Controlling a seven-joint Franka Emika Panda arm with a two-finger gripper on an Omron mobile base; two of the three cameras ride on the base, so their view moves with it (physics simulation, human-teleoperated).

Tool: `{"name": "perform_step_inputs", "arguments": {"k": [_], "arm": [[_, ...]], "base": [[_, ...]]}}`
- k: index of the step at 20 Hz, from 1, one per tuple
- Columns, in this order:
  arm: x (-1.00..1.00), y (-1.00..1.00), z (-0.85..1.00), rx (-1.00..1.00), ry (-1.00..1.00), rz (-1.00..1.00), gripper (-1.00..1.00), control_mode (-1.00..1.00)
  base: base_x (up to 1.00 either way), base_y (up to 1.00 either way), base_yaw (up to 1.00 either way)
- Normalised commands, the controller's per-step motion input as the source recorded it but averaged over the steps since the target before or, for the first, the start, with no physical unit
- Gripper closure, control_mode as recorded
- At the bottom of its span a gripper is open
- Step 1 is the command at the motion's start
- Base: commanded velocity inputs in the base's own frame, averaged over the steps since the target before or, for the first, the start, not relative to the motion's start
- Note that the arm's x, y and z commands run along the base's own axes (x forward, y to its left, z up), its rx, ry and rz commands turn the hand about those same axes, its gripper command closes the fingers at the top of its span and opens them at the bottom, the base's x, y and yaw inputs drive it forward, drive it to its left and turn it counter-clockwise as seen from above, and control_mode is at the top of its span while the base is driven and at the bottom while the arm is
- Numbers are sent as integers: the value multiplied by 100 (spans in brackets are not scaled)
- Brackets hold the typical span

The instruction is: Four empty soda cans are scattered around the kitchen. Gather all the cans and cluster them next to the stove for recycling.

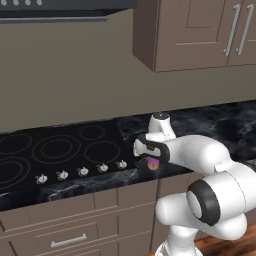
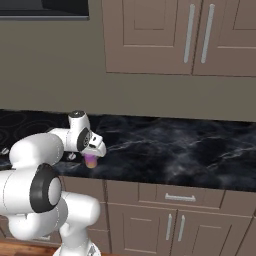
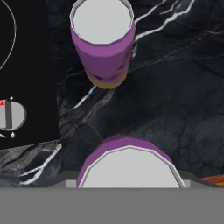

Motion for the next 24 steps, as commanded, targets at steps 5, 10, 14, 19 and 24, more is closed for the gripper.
{"name": "perform_step_inputs", "arguments": {"k": [5,10,14,19,24], "arm": [[0,0,0,0,0,0,-100,-100],[0,0,0,0,0,0,-100,-100],[0,0,0,0,3,0,-100,-100],[0,0,0,0,2,0,-100,-100],[-3,-6,22,0,0,0,-100,-100]], "base": [[0,0,0],[0,0,0],[0,0,0],[0,0,0],[0,0,0]]}}
